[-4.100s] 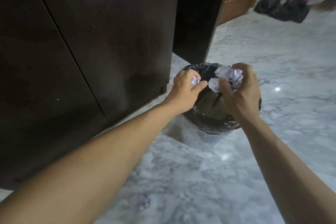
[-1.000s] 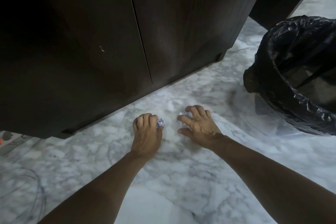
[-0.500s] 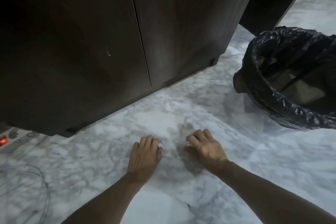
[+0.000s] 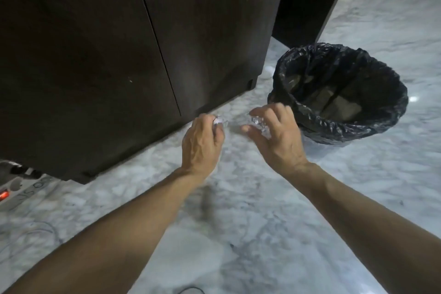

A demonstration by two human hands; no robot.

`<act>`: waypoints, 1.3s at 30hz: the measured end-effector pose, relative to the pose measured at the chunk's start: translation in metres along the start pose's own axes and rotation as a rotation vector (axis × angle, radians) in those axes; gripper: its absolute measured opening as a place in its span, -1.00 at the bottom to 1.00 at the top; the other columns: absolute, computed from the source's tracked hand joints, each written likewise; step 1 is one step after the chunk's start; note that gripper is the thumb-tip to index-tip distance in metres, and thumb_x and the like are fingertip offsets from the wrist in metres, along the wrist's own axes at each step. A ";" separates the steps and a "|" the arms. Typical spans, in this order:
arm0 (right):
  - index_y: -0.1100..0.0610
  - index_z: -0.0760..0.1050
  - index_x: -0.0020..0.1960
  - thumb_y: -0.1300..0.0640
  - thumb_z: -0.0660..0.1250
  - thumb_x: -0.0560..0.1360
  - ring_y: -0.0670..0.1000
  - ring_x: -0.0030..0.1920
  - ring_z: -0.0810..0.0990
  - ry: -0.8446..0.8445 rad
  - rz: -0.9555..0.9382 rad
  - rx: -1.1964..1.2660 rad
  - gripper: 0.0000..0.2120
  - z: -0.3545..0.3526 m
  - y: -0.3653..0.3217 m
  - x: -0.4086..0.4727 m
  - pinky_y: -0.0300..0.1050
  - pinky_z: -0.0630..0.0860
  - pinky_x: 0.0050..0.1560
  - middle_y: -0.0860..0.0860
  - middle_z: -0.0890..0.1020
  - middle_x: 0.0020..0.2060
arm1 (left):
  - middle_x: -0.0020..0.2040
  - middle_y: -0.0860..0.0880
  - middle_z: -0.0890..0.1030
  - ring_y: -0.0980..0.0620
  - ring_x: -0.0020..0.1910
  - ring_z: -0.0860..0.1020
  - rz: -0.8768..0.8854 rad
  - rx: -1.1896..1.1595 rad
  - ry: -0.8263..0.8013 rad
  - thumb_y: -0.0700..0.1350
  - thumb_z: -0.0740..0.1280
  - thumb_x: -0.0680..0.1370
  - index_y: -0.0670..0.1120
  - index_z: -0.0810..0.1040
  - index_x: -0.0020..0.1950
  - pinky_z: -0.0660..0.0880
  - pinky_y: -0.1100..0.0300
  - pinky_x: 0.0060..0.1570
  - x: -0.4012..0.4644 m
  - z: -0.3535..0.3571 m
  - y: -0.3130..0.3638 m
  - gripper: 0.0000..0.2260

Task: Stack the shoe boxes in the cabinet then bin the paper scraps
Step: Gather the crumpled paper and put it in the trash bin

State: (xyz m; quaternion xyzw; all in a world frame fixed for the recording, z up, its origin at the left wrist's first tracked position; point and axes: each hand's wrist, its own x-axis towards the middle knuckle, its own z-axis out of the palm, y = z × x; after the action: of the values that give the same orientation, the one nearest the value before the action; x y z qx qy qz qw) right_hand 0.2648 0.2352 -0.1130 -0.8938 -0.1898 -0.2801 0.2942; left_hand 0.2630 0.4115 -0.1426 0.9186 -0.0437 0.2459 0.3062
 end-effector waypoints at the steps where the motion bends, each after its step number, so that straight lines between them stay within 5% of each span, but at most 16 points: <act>1: 0.19 0.57 0.07 -0.09 0.35 0.52 0.13 -0.11 0.47 0.068 0.006 0.008 -0.66 -0.014 -0.002 0.011 -0.10 0.40 -0.07 0.11 0.56 -0.08 | -0.06 -0.13 0.60 -0.16 -0.10 0.57 0.025 -0.042 0.041 -0.08 0.19 0.57 -0.18 0.50 -0.01 0.45 0.05 -0.14 0.013 -0.002 0.019 -0.81; 8: 0.16 0.53 0.13 -0.11 0.27 0.55 0.12 -0.02 0.48 0.234 0.252 -0.055 -0.64 -0.094 0.041 0.052 -0.19 0.31 -0.02 0.11 0.57 -0.02 | 0.01 -0.14 0.61 -0.13 -0.03 0.56 0.184 -0.260 0.109 -0.09 0.19 0.60 -0.22 0.49 0.04 0.34 0.21 -0.17 0.080 0.006 0.128 -0.79; 14: 0.04 0.53 0.15 -0.08 0.36 0.49 0.12 0.06 0.52 0.295 0.527 0.001 -0.70 -0.122 0.086 0.054 -0.15 0.41 0.03 0.11 0.48 0.08 | 0.07 -0.12 0.57 -0.03 0.00 0.53 0.120 -0.286 0.030 -0.02 0.18 0.63 -0.18 0.44 0.13 0.32 0.24 -0.20 0.110 0.041 0.174 -0.76; 19: -0.03 0.53 0.15 -0.09 0.40 0.46 0.04 0.13 0.51 0.230 0.625 0.010 -0.70 -0.122 0.106 0.045 -0.13 0.42 0.09 0.02 0.43 0.14 | 0.06 -0.09 0.55 -0.02 0.03 0.49 0.110 -0.287 -0.130 0.04 0.24 0.59 -0.12 0.44 0.06 0.45 0.10 -0.05 0.119 0.071 0.175 -0.76; 24: -0.01 0.54 0.11 -0.14 0.34 0.50 0.04 0.06 0.57 0.244 0.636 0.066 -0.73 -0.117 0.110 0.036 0.06 0.53 0.11 0.02 0.45 0.14 | 0.10 -0.10 0.53 -0.08 0.16 0.45 0.118 -0.256 -0.462 -0.02 0.35 0.54 -0.14 0.55 0.10 0.39 0.07 0.14 0.115 0.088 0.159 -0.76; 29: 0.07 0.53 0.05 0.04 0.32 0.53 0.05 0.12 0.51 0.249 0.639 0.035 -0.85 -0.119 0.110 0.033 0.08 0.46 0.20 0.01 0.47 0.08 | 0.02 -0.08 0.59 -0.09 0.09 0.51 0.223 -0.246 -0.396 -0.09 0.33 0.54 -0.17 0.60 0.00 0.38 0.10 0.11 0.103 0.076 0.149 -0.84; 32: 0.09 0.52 0.09 0.08 0.37 0.47 0.09 0.19 0.47 0.202 0.671 -0.022 -0.79 -0.125 0.111 0.026 -0.01 0.43 0.23 0.04 0.45 0.14 | 0.15 -0.08 0.60 -0.10 0.25 0.48 0.331 -0.165 -0.341 0.08 0.30 0.49 -0.17 0.60 0.11 0.32 0.04 0.31 0.086 0.068 0.138 -0.63; 36: 0.19 0.39 0.32 -0.12 0.39 0.40 0.20 0.32 0.33 0.046 0.741 -0.195 -0.40 -0.132 0.119 0.016 0.12 0.33 0.34 0.16 0.39 0.26 | 0.56 -0.08 0.18 -0.01 0.56 0.01 0.287 -0.012 -0.438 0.32 0.14 0.47 -0.15 0.30 0.49 -0.18 0.03 0.50 0.062 0.058 0.128 -0.26; 39: 0.21 0.31 0.34 -0.13 0.41 0.41 0.21 0.24 0.45 -0.074 0.809 -0.147 -0.34 -0.132 0.118 0.014 0.09 0.44 0.17 0.11 0.36 0.28 | 0.59 -0.09 -0.16 0.01 0.56 -0.22 0.195 0.040 -0.512 0.40 0.01 0.45 -0.17 0.01 0.57 -0.25 0.02 0.50 0.053 0.054 0.124 -0.13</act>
State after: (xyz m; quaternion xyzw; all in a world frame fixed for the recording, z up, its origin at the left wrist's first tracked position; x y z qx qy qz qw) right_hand 0.2837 0.0650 -0.0657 -0.9245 0.1869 -0.1226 0.3089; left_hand 0.3042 0.2831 -0.0875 0.9482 -0.2032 0.0348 0.2417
